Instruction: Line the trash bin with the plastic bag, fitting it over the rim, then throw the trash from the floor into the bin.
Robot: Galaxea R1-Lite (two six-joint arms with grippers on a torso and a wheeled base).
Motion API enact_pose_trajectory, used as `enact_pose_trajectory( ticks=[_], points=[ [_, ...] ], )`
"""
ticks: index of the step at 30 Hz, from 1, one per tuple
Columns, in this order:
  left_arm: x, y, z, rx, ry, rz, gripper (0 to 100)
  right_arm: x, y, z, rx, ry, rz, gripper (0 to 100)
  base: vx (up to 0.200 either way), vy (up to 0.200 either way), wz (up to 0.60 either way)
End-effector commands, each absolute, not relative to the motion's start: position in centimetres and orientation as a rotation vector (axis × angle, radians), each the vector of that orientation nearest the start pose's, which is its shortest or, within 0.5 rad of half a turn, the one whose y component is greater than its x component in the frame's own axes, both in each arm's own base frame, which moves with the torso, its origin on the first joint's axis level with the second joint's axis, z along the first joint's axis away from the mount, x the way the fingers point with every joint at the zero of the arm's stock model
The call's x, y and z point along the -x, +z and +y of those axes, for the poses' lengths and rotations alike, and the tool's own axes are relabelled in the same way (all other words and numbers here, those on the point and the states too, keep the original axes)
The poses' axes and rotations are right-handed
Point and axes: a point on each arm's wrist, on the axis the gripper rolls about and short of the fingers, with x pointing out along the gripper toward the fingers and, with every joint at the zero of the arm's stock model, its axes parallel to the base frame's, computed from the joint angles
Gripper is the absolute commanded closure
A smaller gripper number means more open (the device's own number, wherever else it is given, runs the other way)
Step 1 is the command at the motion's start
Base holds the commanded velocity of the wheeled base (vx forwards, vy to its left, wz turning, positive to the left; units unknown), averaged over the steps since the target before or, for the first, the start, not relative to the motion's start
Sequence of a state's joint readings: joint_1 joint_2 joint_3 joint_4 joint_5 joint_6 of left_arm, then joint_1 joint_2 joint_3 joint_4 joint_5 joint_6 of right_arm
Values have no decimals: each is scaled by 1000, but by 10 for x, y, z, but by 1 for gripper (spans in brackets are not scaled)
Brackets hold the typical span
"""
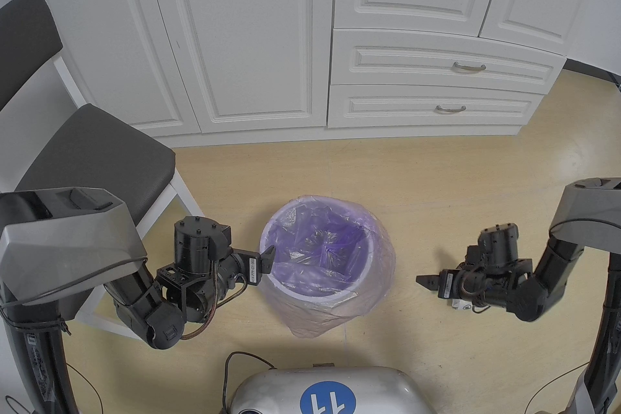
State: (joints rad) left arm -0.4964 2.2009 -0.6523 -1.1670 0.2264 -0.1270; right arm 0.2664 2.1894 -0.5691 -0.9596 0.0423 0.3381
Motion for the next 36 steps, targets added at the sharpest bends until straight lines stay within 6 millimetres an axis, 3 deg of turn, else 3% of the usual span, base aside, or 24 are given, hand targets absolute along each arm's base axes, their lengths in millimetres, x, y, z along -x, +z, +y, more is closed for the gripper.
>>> enact_pose_trajectory(
  ticks=[1,7,16,30,33,34,36],
  points=[
    [-287,32,-145,4,-222,381,0,-200,27,55,-365,66,609,0,0,0,0],
    [-286,36,-146,6,-226,369,0,-205,22,57,-313,97,577,0,0,0,0],
    [-278,59,-144,23,-245,317,0,-204,23,61,-283,120,565,0,0,0,0],
    [-271,51,-147,11,-260,346,0,-204,25,61,-254,125,554,0,0,0,0],
    [-272,53,-147,29,-262,317,0,-223,32,54,-149,150,476,0,0,0,0],
    [-275,54,-147,35,-260,304,0,-244,35,46,-61,158,429,0,0,0,0],
    [-277,54,-148,36,-260,301,0,-267,38,39,18,151,417,0,0,0,0]
  ],
)
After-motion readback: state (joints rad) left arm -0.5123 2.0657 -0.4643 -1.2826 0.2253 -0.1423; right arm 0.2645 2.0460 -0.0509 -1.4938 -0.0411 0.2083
